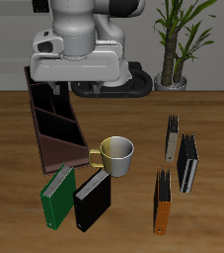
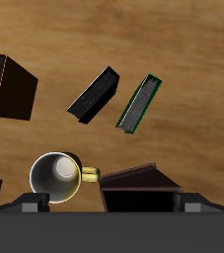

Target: Place the green book into the right desk caddy's left compartment and place the black book into the right desk caddy's right compartment and place the orange book into the right desk caddy's right compartment

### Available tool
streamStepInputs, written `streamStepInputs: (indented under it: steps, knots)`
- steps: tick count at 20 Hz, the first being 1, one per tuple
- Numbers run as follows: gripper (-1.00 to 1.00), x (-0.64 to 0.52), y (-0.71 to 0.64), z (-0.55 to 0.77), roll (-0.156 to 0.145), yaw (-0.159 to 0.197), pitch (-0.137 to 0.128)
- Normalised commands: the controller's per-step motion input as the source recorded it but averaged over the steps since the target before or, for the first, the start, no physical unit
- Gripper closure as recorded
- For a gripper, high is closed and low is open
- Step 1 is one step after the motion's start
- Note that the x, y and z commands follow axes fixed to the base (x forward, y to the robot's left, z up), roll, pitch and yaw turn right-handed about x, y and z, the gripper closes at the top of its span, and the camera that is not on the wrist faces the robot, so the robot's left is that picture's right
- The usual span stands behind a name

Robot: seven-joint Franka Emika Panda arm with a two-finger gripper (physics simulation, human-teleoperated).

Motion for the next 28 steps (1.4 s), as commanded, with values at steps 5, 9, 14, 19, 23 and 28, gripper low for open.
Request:
streamStepInputs:
  steps: [5, 9, 14, 19, 23, 28]
  knots:
    - [-1.0, 0.44, -0.51, 0.08, 0.017, -0.02, -0.029]
    - [-1.0, 0.36, -0.38, 0.05, -0.014, -0.094, -0.058]
    - [-1.0, 0.37, -0.21, -0.35, -0.023, -0.061, -0.006]
    - [-1.0, 0.13, 0.07, -0.48, 0.039, -0.032, -0.022]
    - [-1.0, 0.01, 0.05, -0.37, 0.003, -0.028, -0.042]
    - [-1.0, 0.07, -0.16, -0.39, -0.014, -0.074, -0.03]
